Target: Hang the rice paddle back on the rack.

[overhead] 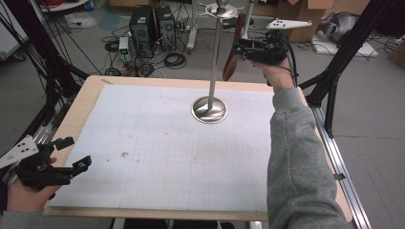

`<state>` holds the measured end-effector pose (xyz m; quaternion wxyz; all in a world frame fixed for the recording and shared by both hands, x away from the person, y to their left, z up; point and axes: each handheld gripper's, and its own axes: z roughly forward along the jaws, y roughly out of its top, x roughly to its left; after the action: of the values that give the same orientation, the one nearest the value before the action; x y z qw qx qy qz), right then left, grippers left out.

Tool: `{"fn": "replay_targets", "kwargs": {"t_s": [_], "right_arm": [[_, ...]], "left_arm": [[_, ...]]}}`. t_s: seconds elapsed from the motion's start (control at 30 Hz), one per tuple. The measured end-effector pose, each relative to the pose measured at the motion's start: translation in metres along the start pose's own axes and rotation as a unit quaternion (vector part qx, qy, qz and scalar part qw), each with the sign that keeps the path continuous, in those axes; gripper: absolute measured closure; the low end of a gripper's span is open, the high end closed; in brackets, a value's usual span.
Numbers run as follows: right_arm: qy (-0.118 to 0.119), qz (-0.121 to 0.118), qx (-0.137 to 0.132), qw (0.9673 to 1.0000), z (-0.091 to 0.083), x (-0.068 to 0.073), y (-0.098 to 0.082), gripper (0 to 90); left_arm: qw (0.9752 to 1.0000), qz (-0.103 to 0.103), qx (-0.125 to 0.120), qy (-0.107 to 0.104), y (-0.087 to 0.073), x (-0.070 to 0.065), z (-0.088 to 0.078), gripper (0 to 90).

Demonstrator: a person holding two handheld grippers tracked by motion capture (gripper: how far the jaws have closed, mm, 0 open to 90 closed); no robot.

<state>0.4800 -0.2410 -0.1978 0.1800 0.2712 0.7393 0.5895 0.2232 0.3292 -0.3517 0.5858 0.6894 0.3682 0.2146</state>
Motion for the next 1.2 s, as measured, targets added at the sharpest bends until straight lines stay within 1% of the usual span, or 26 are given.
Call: {"fn": "replay_targets", "kwargs": {"t_s": [0.13, 0.2, 0.23, 0.4, 0.57, 0.63, 0.67, 0.87, 0.97, 1.2], "right_arm": [[-0.008, -0.001, -0.001, 1.0, -0.001, 0.004, -0.003, 38.3], [-0.012, -0.002, 0.01, 0.9999, -0.001, 0.006, -0.005, 28.5], [-0.014, -0.001, 0.014, 0.9998, -0.002, 0.008, -0.005, 25.1], [-0.017, -0.005, 0.015, 0.9997, -0.007, 0.014, -0.011, 15.0], [-0.01, -0.007, 0.036, 0.9993, -0.012, 0.018, -0.018, 7.9], [-0.007, -0.008, 0.042, 0.999, -0.014, 0.02, -0.02, 1.5], [-0.009, -0.009, 0.042, 0.999, -0.015, 0.022, -0.02, 1.4], [-0.002, -0.012, 0.039, 0.9992, -0.02, 0.03, -0.028, 1.4], [-0.003, -0.018, 0.045, 0.9988, -0.022, 0.036, -0.033, 1.4], [0.001, -0.026, 0.05, 0.9984, -0.026, 0.05, -0.045, 1.4]], "left_arm": [[1.0, 0.0, -0.001, -0.002, 0.001, 0.0, 0.002, 1.8], [1.0, 0.001, -0.002, -0.005, 0.002, 0.0, 0.003, 1.8], [1.0, 0.002, -0.003, -0.006, 0.003, 0.0, 0.004, 1.8], [0.9999, 0.003, -0.003, -0.014, 0.005, 0.0, 0.011, 1.8], [0.9997, 0.004, -0.001, -0.024, 0.007, 0.0, 0.021, 1.8], [0.9996, 0.004, 0.0, -0.028, 0.007, 0.0, 0.024, 1.8], [0.9996, 0.005, 0.001, -0.029, 0.008, 0.0, 0.026, 1.8], [0.9994, 0.004, -0.004, -0.034, 0.01, 0.001, 0.031, 1.8], [0.9994, 0.004, -0.007, -0.034, 0.011, 0.001, 0.031, 1.8], [0.9992, 0.006, -0.011, -0.038, 0.013, 0.002, 0.032, 1.8]]}}
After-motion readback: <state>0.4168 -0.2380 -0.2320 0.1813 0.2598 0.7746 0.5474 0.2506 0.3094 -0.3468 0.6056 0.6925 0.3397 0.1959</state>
